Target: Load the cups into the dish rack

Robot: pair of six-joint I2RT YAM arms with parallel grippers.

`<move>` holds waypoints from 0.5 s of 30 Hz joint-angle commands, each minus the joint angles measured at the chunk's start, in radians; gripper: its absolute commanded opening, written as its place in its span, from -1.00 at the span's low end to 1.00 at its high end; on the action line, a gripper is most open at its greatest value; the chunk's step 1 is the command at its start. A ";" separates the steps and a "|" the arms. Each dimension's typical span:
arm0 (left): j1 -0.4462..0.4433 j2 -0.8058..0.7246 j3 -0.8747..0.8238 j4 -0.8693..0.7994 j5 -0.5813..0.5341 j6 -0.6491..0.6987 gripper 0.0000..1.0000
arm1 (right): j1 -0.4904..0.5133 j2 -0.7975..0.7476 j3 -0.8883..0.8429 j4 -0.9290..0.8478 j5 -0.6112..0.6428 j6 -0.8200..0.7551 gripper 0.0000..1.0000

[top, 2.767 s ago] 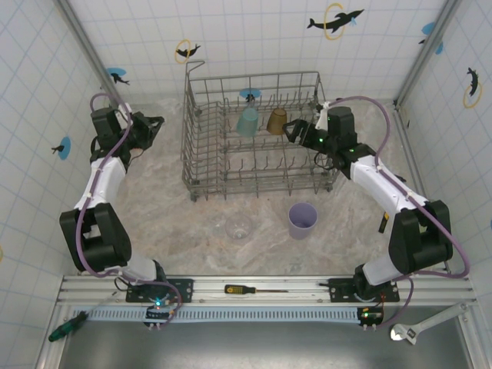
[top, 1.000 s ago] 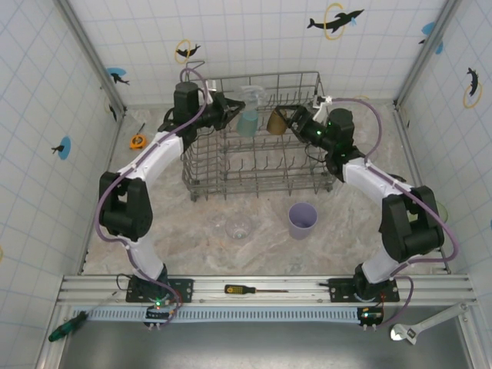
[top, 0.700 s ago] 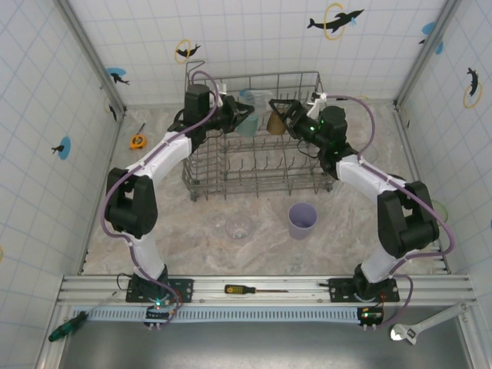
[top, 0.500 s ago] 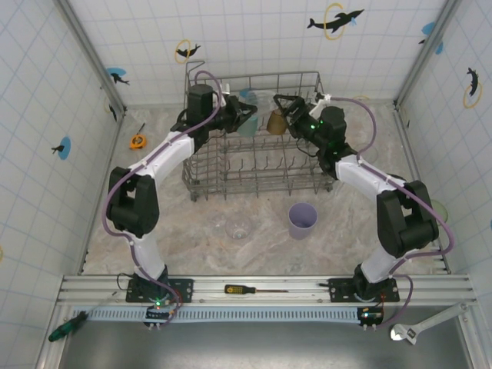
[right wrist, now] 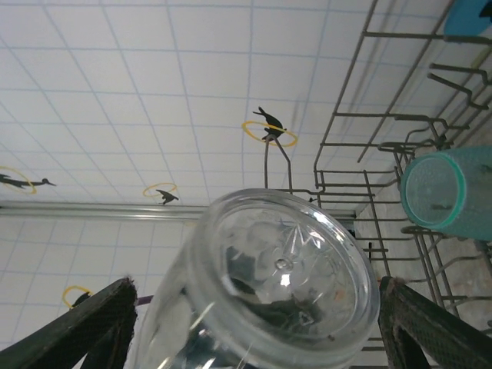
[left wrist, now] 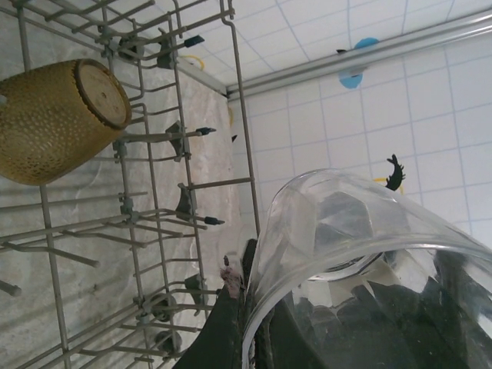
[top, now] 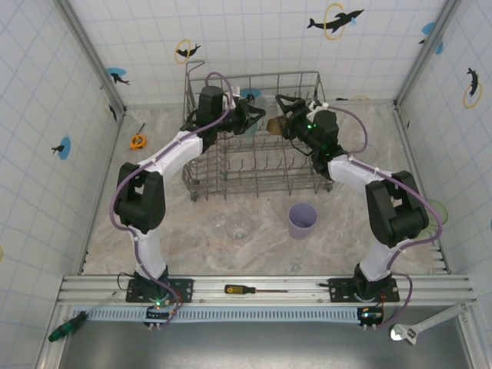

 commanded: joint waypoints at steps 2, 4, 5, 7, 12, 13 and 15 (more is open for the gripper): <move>0.000 0.019 0.050 0.022 0.017 0.028 -1.00 | 0.014 0.039 0.050 0.088 0.001 0.101 0.64; 0.000 0.022 0.050 0.020 0.021 0.031 -1.00 | 0.016 0.053 0.056 0.107 0.001 0.125 0.62; 0.001 0.022 0.048 0.019 0.023 0.033 -1.00 | 0.016 0.060 0.058 0.118 0.002 0.138 0.60; -0.001 0.023 0.047 0.016 0.025 0.036 -1.00 | 0.018 0.070 0.063 0.134 0.004 0.157 0.57; -0.005 0.026 0.050 -0.002 0.047 0.054 -1.00 | 0.016 0.089 0.081 0.152 -0.002 0.175 0.44; -0.005 0.024 0.050 -0.009 0.048 0.061 -1.00 | 0.016 0.089 0.077 0.156 0.001 0.175 0.39; -0.005 0.019 0.050 -0.025 0.047 0.071 -0.95 | 0.014 0.082 0.068 0.156 0.007 0.168 0.29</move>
